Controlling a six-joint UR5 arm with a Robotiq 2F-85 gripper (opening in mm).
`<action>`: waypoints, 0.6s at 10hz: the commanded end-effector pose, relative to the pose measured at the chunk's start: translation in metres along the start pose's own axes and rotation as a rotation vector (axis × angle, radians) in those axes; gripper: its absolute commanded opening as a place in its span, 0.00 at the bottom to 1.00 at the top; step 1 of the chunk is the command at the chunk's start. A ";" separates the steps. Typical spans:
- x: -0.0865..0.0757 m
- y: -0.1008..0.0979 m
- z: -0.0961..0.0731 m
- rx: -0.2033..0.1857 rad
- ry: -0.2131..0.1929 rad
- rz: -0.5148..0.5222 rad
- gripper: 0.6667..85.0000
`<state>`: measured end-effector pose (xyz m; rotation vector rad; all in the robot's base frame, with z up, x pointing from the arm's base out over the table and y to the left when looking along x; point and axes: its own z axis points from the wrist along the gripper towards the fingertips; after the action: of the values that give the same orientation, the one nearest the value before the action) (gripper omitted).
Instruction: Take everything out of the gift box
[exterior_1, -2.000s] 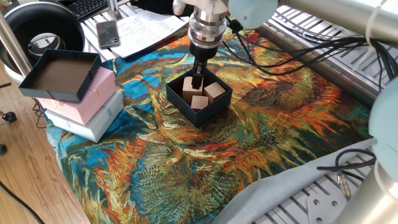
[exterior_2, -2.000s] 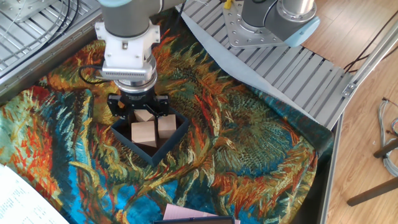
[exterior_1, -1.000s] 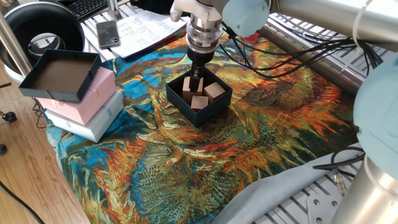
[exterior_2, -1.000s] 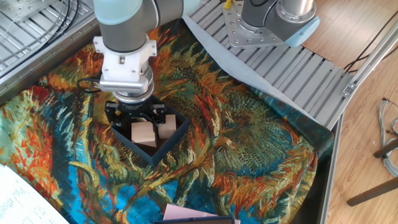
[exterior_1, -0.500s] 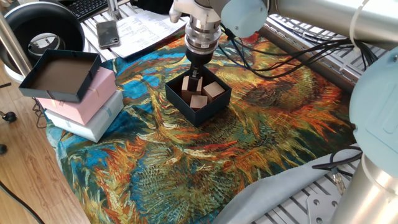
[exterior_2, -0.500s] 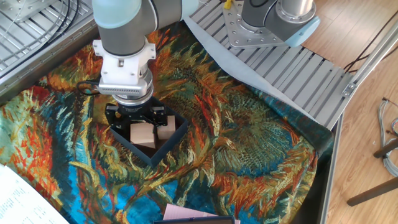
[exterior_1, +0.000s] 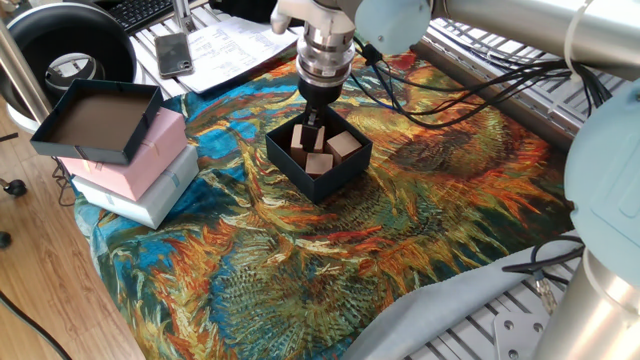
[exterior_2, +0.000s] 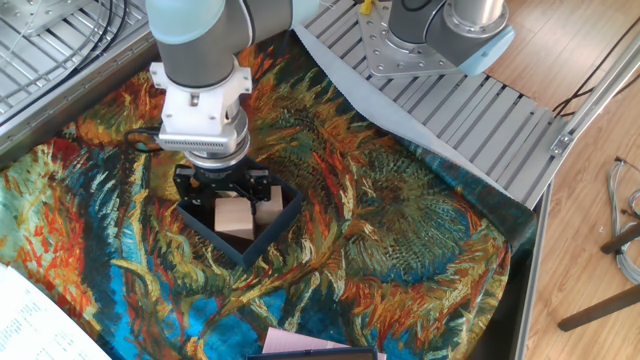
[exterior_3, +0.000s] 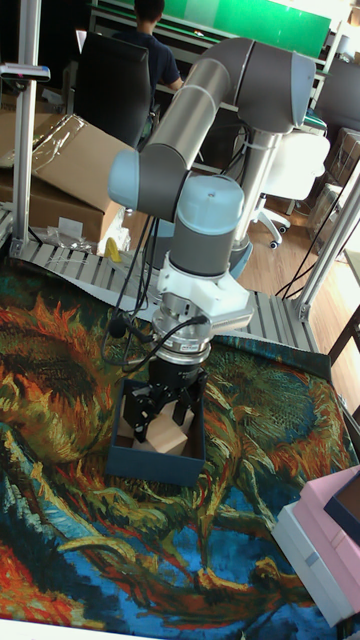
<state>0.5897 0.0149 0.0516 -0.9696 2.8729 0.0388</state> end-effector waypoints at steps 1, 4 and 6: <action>-0.003 0.003 -0.002 -0.012 -0.008 0.016 0.83; -0.010 0.001 0.004 -0.008 -0.024 0.027 0.83; -0.017 0.004 0.006 -0.014 -0.034 0.051 0.83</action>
<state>0.5954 0.0216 0.0482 -0.9333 2.8727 0.0535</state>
